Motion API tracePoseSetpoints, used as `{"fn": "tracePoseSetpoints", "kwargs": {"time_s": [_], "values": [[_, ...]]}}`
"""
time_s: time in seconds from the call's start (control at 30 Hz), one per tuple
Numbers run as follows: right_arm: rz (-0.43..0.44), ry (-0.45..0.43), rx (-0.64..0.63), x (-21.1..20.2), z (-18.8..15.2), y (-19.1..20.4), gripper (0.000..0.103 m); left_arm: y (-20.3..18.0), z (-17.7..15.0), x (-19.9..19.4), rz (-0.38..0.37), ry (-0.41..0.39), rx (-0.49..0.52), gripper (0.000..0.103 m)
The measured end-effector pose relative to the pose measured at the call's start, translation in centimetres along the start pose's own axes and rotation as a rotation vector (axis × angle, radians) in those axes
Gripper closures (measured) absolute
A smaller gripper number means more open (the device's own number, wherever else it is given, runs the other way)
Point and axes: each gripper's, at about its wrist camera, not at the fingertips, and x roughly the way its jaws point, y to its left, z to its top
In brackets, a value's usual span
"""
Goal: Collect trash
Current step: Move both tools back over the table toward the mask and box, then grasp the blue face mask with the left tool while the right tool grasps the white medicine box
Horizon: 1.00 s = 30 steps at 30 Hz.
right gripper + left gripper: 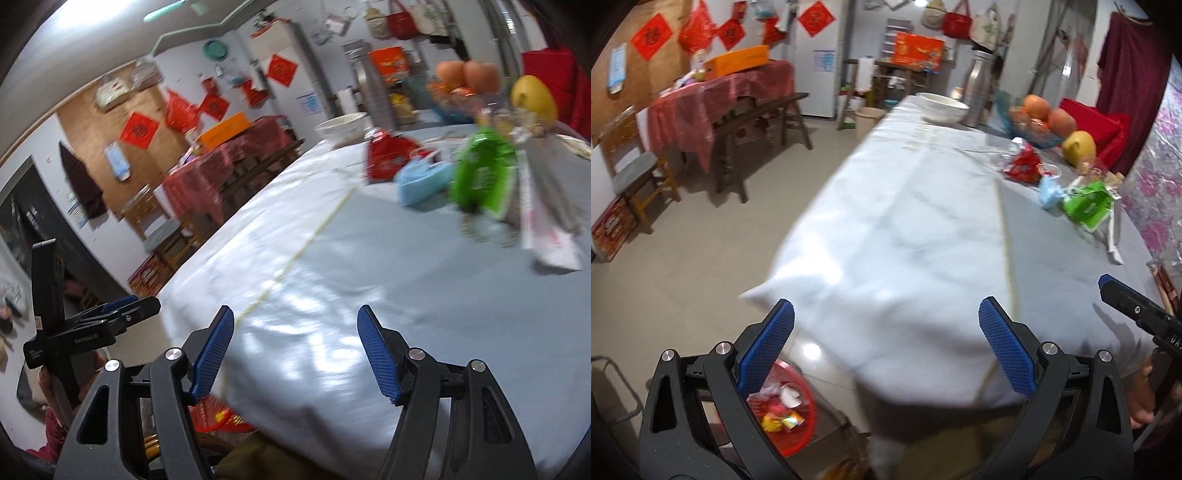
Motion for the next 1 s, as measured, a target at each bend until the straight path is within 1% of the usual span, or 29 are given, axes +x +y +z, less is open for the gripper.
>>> {"fn": "tracePoseSetpoints", "kwargs": {"time_s": [0.13,0.2,0.33,0.4,0.43,0.53,0.63,0.8,0.9,0.93,1.0], "values": [[-0.081,-0.054,0.003,-1.3,1.0,-2.8,0.033,-4.4,2.7,2.4,-0.035,0.019,0.067,0.007],[-0.122,-0.087,0.019,-2.0,1.8,-4.6,0.025,-6.3,3.6,3.5,-0.047,0.025,0.099,0.007],[-0.174,-0.118,0.062,-2.8,3.1,-8.2,0.018,-10.3,5.3,5.8,-0.067,0.040,0.170,0.007],[-0.205,-0.131,0.087,-3.1,3.7,-9.8,0.009,-12.7,6.3,7.5,-0.074,0.053,0.214,0.007],[-0.229,-0.144,0.106,-3.3,4.0,-11.0,0.006,-13.4,6.6,8.1,-0.075,0.057,0.228,0.007],[-0.297,-0.171,0.172,-3.7,5.2,-14.4,0.006,-16.3,7.8,10.8,-0.083,0.077,0.279,0.007],[-0.321,-0.175,0.218,-3.8,6.0,-16.9,0.006,-18.0,8.8,12.7,-0.110,0.096,0.299,0.007],[-0.433,-0.187,0.168,-3.2,7.1,-18.9,0.006,-20.9,10.4,15.6,-0.126,0.117,0.343,0.007],[-0.427,-0.191,0.154,-3.2,7.0,-19.1,0.006,-22.3,11.1,16.4,-0.124,0.111,0.376,0.007],[-0.409,-0.180,0.155,-3.0,7.1,-19.2,0.006,-22.6,11.2,16.6,-0.124,0.106,0.386,0.007],[-0.376,-0.175,0.163,-3.1,7.1,-19.5,0.006,-23.2,11.5,17.0,-0.123,0.094,0.401,0.011]]}}
